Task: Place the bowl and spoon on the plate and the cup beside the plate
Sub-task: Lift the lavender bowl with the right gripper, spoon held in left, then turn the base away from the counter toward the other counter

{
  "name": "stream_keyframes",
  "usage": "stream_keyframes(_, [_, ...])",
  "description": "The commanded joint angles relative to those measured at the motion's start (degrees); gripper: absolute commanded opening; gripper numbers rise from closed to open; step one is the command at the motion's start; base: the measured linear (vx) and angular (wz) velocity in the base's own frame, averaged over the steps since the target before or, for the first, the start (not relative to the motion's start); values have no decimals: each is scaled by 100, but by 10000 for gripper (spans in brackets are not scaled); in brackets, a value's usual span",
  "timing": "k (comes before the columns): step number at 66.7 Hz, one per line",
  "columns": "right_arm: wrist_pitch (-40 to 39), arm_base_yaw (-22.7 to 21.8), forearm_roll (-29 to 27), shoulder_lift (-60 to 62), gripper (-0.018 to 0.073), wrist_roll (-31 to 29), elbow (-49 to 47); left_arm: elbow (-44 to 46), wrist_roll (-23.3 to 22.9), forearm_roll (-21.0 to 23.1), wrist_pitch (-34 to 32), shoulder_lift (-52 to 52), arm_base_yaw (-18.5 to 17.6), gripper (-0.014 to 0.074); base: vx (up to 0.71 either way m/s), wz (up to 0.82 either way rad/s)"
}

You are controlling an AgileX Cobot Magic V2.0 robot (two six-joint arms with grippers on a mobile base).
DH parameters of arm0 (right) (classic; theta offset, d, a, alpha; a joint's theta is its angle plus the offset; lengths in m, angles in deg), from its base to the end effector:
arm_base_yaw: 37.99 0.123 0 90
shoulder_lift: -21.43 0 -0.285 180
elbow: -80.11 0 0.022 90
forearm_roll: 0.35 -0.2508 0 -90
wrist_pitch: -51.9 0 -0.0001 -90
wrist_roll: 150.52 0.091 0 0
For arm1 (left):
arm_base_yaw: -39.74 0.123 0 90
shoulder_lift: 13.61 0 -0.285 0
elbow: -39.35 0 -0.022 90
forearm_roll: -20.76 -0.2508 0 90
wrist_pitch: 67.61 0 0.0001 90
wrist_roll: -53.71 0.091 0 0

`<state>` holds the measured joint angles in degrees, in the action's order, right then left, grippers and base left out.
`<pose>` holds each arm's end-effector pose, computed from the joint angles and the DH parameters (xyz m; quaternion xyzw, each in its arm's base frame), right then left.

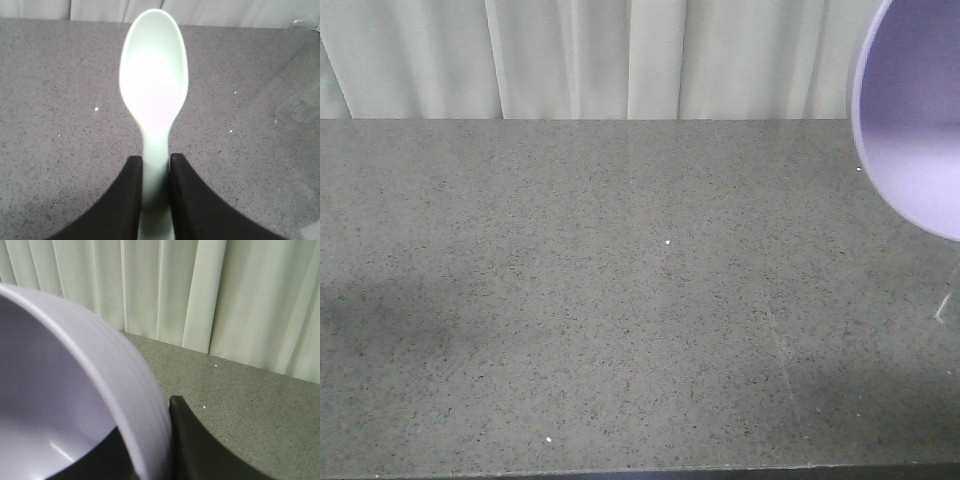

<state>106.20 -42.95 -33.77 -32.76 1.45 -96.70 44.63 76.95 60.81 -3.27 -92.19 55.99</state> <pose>0.1137 0.0310 0.4844 -0.1509 0.7781 0.1229 0.5973 0.2386 0.0146 0.4466 0.0267 0.8761 -0.2066 0.4348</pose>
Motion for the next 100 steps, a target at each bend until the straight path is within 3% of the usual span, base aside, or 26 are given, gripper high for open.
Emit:
stream_keyframes(1, [-362, -11, -121, -12, -4, 0, -157, 147, 102, 369, -207, 256, -5, -8, 0, 0])
stream_keyframes(100, [-362, -11, -121, -18, -3, 0, -157, 147, 97, 363, -198, 319, -5, -8, -1, -3])
